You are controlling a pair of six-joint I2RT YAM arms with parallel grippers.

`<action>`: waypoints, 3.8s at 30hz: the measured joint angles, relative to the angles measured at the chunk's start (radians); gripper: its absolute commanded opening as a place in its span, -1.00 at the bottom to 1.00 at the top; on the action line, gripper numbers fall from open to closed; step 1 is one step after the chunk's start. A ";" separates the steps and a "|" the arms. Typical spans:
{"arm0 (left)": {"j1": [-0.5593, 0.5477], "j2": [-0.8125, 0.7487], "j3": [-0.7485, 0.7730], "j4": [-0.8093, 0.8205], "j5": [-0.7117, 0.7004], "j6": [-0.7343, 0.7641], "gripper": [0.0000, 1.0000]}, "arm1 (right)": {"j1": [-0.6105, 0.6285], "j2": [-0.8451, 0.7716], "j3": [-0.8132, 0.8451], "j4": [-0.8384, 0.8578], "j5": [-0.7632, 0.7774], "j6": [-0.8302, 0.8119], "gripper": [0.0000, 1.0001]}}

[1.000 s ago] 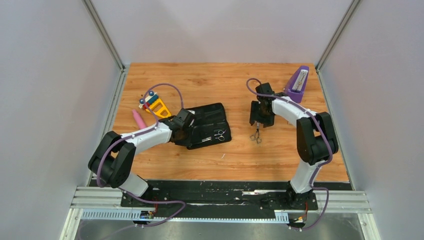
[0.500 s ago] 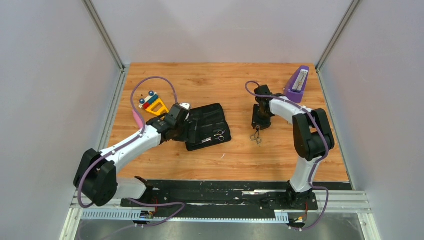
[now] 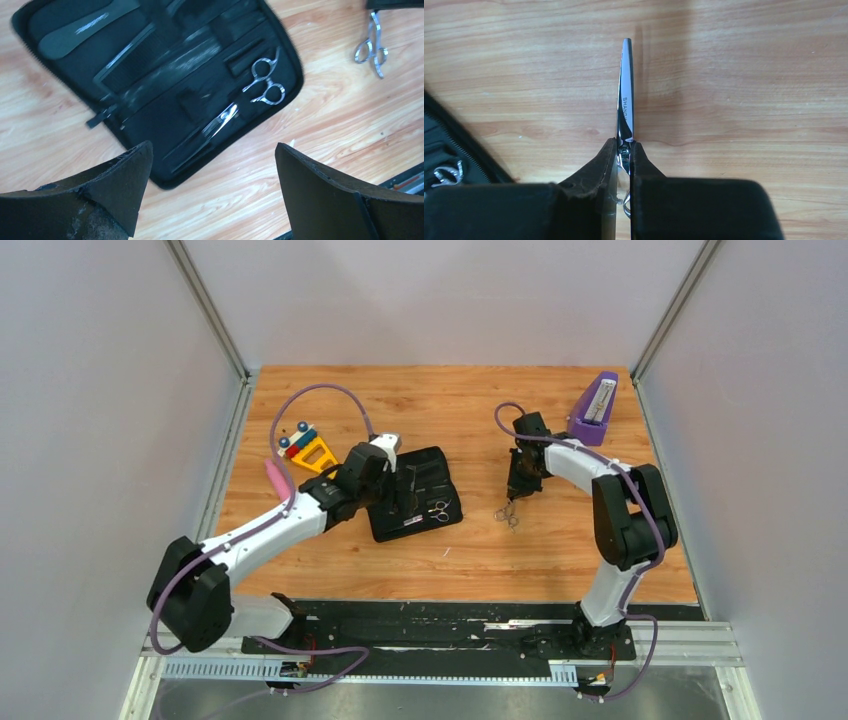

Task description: Sort the hair-cutting tools

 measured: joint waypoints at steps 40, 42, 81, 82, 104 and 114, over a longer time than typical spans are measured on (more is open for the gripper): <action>-0.111 0.285 0.035 0.630 0.194 -0.166 0.38 | 0.015 -0.389 -0.203 0.406 -0.326 0.514 -1.00; -0.111 0.278 0.021 0.660 0.196 -0.174 0.41 | 0.016 -0.394 -0.203 0.412 -0.326 0.522 -1.00; -0.034 0.189 -0.138 0.832 0.230 -0.322 -1.00 | 0.047 -0.417 -0.234 0.482 -0.353 0.526 -0.13; 0.002 0.174 -0.173 0.825 0.235 -0.334 -1.00 | 0.047 -0.415 -0.233 0.476 -0.351 0.510 -0.10; 0.550 -0.319 -0.298 0.217 0.452 -0.257 -1.00 | 0.273 0.107 0.147 0.094 -0.135 0.071 -0.29; 0.555 -0.227 -0.275 0.183 0.601 -0.220 -1.00 | 0.308 0.138 0.156 0.054 -0.036 0.040 -0.65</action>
